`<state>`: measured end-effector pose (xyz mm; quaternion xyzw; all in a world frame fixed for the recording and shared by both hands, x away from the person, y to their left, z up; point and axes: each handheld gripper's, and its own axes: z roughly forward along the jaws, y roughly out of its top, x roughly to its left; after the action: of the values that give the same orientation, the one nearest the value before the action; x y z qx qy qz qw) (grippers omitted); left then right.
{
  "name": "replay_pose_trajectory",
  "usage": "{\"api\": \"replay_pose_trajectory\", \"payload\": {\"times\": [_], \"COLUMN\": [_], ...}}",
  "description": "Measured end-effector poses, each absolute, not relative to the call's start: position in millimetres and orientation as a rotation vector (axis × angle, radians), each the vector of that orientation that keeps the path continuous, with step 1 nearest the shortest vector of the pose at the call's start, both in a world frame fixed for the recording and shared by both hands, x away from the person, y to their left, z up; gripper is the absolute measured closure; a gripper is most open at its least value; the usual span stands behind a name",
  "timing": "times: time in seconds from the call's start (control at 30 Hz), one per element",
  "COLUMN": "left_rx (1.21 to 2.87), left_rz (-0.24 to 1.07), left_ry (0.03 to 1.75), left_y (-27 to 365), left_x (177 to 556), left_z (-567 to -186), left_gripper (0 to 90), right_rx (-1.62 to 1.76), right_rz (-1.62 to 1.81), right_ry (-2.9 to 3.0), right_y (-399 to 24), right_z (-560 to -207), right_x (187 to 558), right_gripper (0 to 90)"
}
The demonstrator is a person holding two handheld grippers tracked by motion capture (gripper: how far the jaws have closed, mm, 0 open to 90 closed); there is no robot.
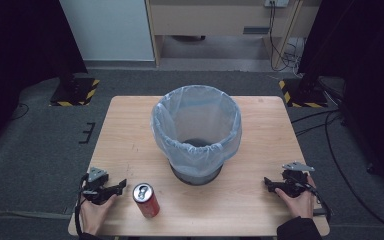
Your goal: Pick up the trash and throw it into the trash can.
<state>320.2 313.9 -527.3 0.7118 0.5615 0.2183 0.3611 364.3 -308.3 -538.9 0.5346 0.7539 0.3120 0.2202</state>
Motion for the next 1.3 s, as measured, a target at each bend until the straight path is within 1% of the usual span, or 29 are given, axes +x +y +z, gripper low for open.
{"api": "replay_pose_trajectory", "payload": {"times": [0.07,0.2,0.23,0.27,0.6,0.67,0.77,0.9,1.07,1.17,1.27,1.3], "left_rx": [1.814,1.691,1.691,1.645,1.561,1.500,1.498,1.519,1.573,1.595,1.605,1.607], "left_rz": [0.588,0.633,0.633,0.641,0.681,0.690,0.692,0.662,0.647,0.642,0.645,0.640], "left_ry": [1.432,1.345,1.345,1.307,1.234,1.204,1.171,1.129,1.018,0.965,0.928,0.916], "left_y": [315,321,321,324,332,334,334,330,315,309,302,301], "left_x": [318,306,306,301,284,279,276,272,268,265,261,260], "left_z": [-523,-506,-506,-499,-473,-462,-455,-447,-441,-436,-432,-430], "left_gripper": [21.5,20.9,20.9,20.9,18.5,17.3,17.0,16.3,16.5,14.0,9.6,9.6], "right_rx": [1.481,1.483,1.483,1.484,1.484,1.485,1.486,1.486,1.486,1.486,1.486,1.486], "right_rz": [0.863,0.865,0.865,0.864,0.864,0.864,0.864,0.864,0.864,0.864,0.864,0.864], "right_ry": [2.084,2.082,2.082,2.081,2.080,2.080,2.079,2.079,2.079,2.079,2.079,2.079], "right_y": [-308,-307,-307,-307,-307,-307,-307,-307,-307,-307,-307,-307], "right_z": [-539,-539,-539,-539,-539,-539,-539,-539,-539,-539,-539,-539], "right_x": [364,363,363,362,362,362,362,362,362,362,362,362], "right_gripper": [0.3,0.4,0.4,0.4,0.4,0.4,0.4,0.4,0.4,0.4,0.4,0.4]}}
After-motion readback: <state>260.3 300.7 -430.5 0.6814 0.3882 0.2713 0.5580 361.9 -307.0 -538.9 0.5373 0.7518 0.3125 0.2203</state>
